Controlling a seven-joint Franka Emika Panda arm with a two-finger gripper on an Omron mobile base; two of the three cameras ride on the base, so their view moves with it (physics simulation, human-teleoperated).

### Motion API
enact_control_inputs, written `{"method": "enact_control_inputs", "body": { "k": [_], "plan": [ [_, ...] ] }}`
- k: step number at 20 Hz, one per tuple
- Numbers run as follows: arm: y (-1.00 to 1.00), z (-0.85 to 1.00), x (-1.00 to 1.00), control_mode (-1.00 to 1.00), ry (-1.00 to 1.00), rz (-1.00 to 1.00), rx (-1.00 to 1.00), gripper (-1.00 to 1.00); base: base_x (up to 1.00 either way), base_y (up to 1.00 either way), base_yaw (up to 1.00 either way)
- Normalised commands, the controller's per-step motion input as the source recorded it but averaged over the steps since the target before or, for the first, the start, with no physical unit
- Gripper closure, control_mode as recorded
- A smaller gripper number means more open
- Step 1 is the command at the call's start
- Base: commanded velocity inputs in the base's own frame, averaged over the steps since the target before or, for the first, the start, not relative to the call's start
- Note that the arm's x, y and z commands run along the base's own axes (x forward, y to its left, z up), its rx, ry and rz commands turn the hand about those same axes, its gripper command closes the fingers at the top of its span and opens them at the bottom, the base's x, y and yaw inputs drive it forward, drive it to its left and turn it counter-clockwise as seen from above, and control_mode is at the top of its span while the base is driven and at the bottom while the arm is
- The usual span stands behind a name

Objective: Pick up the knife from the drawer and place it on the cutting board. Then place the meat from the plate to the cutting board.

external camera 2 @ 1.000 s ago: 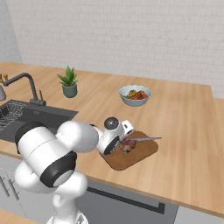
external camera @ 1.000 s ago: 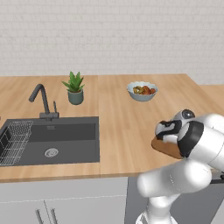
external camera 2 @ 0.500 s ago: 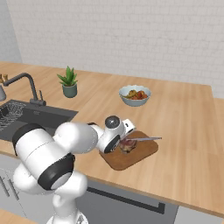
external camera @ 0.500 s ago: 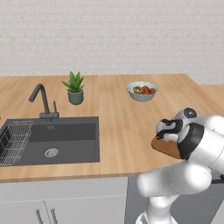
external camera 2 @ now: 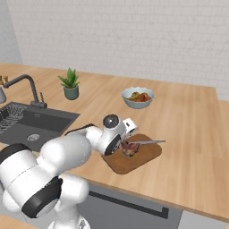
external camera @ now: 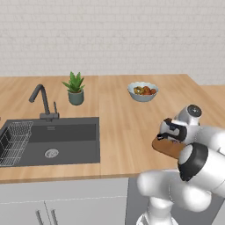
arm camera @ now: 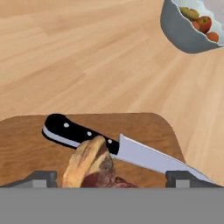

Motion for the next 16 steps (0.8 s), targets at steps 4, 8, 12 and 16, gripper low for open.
{"method": "enact_control_inputs", "body": {
  "k": [4, 8, 12, 16],
  "plan": [
    [0.26, 0.58, -0.26, -1.0, 0.0, -0.01, 0.0, -1.0, 0.0, 0.0, 0.0],
    [0.33, 0.5, -0.41, -1.0, -0.01, -0.01, 0.0, -1.0, 0.0, 0.0, 0.0],
    [0.37, 0.51, -0.59, -1.0, -0.03, 0.0, 0.0, -1.0, 0.0, 0.0, 0.0],
    [0.55, 0.59, -0.5, -1.0, -0.05, 0.0, -0.03, -1.0, 0.0, 0.0, 0.0]
  ]
}}
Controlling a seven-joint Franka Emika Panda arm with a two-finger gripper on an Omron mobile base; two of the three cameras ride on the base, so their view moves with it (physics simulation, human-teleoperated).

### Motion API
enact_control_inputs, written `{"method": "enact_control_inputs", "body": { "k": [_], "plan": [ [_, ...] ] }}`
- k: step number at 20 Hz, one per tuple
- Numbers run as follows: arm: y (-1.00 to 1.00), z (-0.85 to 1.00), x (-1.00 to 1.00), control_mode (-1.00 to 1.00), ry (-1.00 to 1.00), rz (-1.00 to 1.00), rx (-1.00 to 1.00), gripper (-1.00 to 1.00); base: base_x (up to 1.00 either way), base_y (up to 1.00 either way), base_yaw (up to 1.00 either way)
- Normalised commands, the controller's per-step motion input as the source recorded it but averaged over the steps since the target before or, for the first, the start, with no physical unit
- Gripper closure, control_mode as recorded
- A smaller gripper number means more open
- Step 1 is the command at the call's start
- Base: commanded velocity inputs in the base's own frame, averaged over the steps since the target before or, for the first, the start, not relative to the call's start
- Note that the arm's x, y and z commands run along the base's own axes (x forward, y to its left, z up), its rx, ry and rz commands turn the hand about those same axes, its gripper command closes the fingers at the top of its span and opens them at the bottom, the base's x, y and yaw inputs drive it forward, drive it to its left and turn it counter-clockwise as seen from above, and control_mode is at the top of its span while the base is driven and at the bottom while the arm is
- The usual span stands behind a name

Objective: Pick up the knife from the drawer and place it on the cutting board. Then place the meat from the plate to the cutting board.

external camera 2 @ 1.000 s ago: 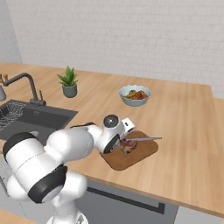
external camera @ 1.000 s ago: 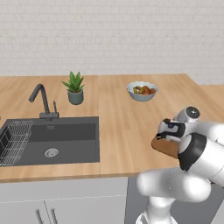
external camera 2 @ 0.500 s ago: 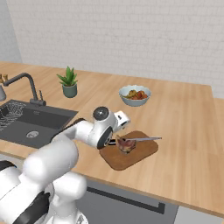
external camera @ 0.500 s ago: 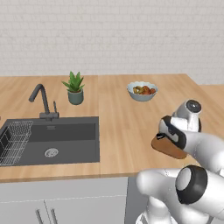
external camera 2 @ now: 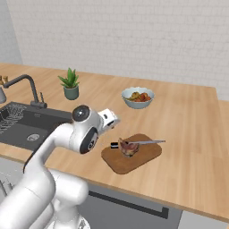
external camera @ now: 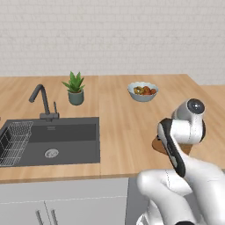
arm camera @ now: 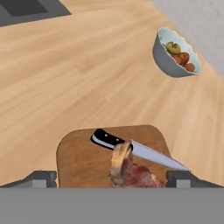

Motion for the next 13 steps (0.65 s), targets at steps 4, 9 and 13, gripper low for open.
{"method": "enact_control_inputs", "body": {
  "k": [4, 9, 13],
  "plan": [
    [0.75, 0.43, -0.45, -1.0, -0.05, 0.0, -0.11, -1.0, 0.0, 0.0, 0.0],
    [0.82, 0.44, -0.42, -1.0, -0.15, 0.0, -0.12, -1.0, 0.0, 0.0, 0.0],
    [0.54, 0.54, -0.36, -1.0, -0.28, 0.0, -0.04, -1.0, 0.0, 0.0, 0.0]
  ]
}}
